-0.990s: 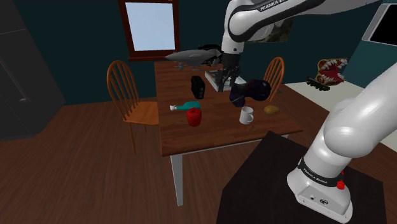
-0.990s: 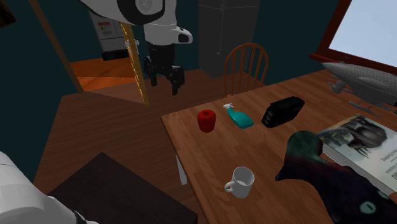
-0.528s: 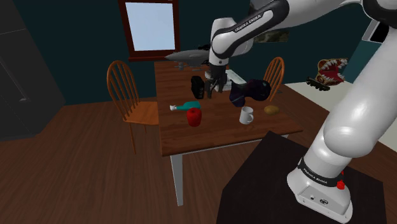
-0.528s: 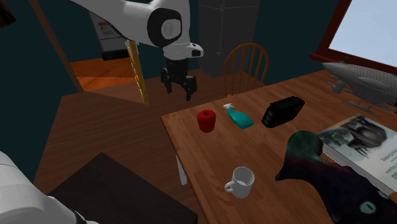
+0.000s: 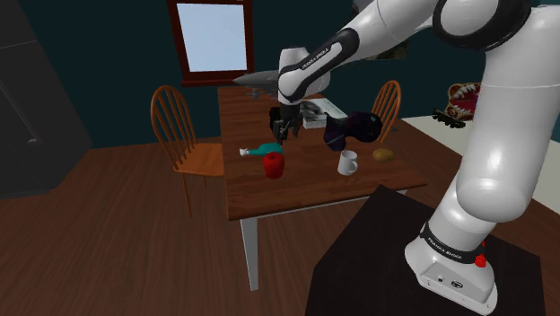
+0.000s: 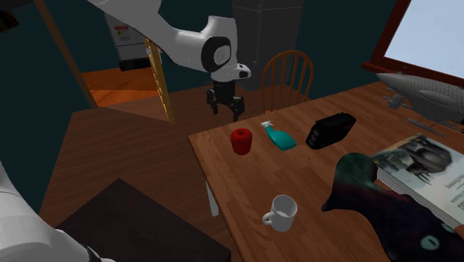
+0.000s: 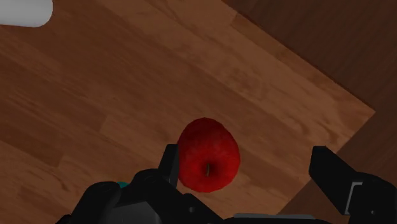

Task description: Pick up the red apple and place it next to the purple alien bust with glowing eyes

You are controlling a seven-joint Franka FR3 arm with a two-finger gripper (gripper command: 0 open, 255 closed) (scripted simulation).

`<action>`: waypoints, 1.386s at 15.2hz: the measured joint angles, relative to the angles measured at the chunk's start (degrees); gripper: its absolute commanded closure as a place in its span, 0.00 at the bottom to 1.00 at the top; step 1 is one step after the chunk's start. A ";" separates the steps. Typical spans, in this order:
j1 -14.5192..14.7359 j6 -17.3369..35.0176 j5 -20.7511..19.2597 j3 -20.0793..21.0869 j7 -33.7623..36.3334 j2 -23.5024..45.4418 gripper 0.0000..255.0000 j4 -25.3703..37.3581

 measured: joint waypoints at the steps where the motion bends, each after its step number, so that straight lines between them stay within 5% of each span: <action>1: 0.06 0.66 -0.29 -0.07 0.28 2.29 0.00 1.84; 10: 0.25 2.46 -2.17 -1.16 1.63 20.98 0.00 20.10; 21: 0.05 5.95 -2.19 -1.20 1.64 25.62 0.00 21.35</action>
